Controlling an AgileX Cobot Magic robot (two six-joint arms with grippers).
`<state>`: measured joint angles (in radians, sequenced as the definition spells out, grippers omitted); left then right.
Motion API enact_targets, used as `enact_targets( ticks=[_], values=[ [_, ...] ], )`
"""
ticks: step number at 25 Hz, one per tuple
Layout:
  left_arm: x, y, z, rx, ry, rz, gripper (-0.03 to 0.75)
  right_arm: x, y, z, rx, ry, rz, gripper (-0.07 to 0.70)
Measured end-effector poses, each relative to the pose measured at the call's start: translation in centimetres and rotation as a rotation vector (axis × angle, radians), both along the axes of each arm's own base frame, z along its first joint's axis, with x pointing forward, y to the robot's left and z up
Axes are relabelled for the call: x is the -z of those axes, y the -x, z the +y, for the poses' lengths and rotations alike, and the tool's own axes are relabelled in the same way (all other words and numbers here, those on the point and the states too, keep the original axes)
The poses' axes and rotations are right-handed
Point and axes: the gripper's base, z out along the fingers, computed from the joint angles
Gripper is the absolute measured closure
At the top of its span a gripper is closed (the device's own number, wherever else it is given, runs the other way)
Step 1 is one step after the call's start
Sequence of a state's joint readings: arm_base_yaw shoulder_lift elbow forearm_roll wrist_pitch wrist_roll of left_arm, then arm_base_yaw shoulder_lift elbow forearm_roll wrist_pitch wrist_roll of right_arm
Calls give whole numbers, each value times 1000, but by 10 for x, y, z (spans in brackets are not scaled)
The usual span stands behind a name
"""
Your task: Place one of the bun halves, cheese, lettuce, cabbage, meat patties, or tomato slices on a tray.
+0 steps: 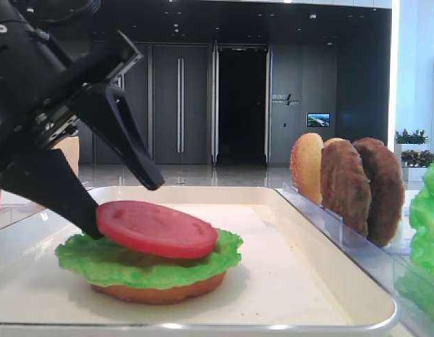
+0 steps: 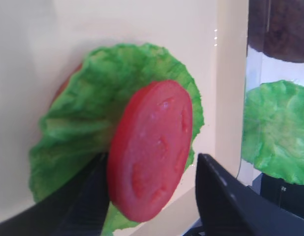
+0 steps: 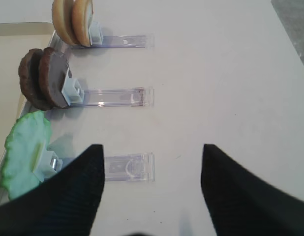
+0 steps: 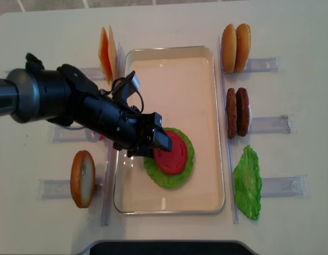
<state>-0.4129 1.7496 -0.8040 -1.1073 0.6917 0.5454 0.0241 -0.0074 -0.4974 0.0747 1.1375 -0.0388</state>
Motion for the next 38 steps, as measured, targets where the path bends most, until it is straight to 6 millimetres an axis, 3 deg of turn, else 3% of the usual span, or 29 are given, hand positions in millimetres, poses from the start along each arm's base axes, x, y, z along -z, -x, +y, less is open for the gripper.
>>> enact_targets(
  ticks=[17, 23, 30, 38],
  values=[
    [4, 3, 5, -29, -71, 59, 295, 0, 0, 0, 0, 0, 0, 192],
    [-4, 4, 8, -29, -84, 40, 295, 0, 0, 0, 0, 0, 0, 192],
    [-26, 8, 10, -33, -69, -25, 295, 0, 0, 0, 0, 0, 0, 192],
    [-78, 2, 12, -19, -85, -153, 295, 0, 0, 0, 0, 0, 0, 192]
  ],
)
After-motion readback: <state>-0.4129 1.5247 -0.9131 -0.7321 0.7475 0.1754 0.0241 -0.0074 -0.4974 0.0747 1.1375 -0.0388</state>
